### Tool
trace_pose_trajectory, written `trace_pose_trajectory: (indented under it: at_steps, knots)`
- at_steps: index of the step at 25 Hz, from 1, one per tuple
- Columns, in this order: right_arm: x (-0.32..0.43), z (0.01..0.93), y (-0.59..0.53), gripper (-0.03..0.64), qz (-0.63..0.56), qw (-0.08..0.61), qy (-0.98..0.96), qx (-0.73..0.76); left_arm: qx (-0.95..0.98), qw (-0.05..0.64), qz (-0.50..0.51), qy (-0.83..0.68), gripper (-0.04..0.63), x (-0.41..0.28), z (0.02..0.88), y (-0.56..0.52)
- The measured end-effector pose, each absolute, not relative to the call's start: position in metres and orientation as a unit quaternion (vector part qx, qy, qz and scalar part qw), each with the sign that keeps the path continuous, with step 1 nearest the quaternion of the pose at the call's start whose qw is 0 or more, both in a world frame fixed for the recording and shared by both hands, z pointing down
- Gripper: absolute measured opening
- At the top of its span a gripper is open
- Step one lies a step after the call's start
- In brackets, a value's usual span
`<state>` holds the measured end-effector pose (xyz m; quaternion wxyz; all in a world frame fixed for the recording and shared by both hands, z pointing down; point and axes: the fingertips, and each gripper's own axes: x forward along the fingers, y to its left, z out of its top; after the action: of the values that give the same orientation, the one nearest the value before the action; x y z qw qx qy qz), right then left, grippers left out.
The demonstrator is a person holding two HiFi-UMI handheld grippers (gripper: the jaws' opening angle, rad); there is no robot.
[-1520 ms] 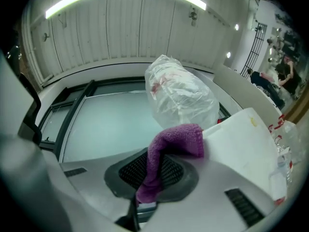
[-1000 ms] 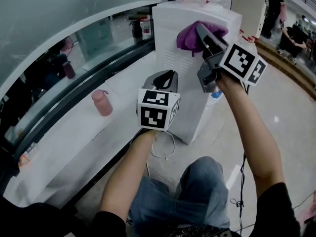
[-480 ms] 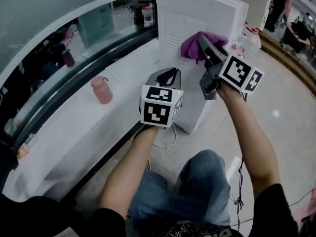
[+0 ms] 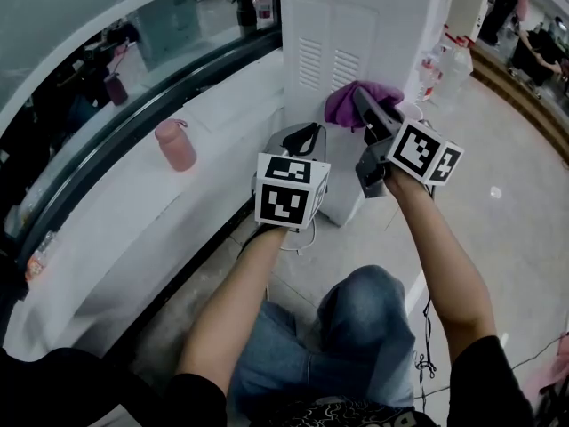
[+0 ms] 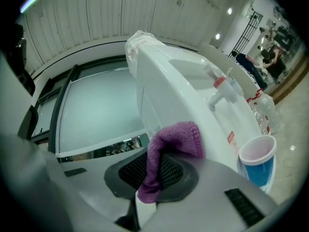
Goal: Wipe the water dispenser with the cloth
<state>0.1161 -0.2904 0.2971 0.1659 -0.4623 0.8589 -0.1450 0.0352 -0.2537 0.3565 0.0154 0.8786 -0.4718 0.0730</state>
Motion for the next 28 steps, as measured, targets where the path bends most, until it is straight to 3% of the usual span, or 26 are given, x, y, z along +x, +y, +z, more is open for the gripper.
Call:
trace_pose_trajectory:
  at_steps: [28]
  knots:
    - [0.11,0.58,-0.297,0.046,-0.285,0.052,0.822,-0.49,0.867,0.076,0.136,-0.474,0.038,0.029,0.493,-0.248]
